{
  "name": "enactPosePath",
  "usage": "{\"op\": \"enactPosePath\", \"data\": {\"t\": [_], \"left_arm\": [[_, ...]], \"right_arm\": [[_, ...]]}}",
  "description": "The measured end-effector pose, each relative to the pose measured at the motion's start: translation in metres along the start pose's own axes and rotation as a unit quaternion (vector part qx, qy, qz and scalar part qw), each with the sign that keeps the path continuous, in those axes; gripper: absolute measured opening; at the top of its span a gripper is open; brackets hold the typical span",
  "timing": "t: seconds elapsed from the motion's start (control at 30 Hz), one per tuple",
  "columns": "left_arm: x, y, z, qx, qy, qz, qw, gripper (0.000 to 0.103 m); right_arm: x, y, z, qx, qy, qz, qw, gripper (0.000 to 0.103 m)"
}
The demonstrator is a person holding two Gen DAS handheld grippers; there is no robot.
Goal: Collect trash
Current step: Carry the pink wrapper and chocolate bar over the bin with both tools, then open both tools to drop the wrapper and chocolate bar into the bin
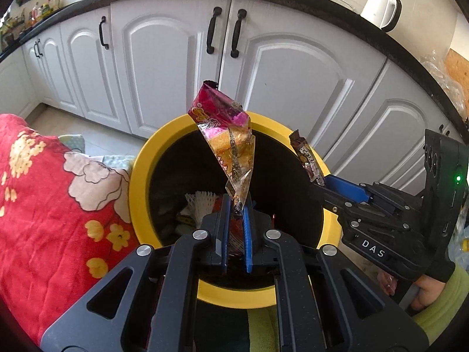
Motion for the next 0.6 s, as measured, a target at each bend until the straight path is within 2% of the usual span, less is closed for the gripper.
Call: {"op": "enactPosePath", "data": {"t": [0.3, 0.6], "left_arm": [[-0.004, -0.012, -0.005, -0.005, 0.012, -0.019, 0.9997, 0.005], [-0.007, -0.017, -0.009, 0.001, 0.018, -0.027, 0.9995, 0.022]], "right_arm": [[-0.004, -0.003, 0.000, 0.000, -0.004, -0.005, 1.000, 0.032], [-0.004, -0.002, 0.003, -0.004, -0.009, -0.004, 1.000, 0.032]]}}
Point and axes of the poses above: each gripper's, at about its wrist camera, not at the fingertips, and y roughly against the way its jaws point, z to its right, x to its top, the point moved 4 cm from there along -y, roughly the way its jaws point, and after that the axes turned 2 degrees about -y, right-handed, at the moved point
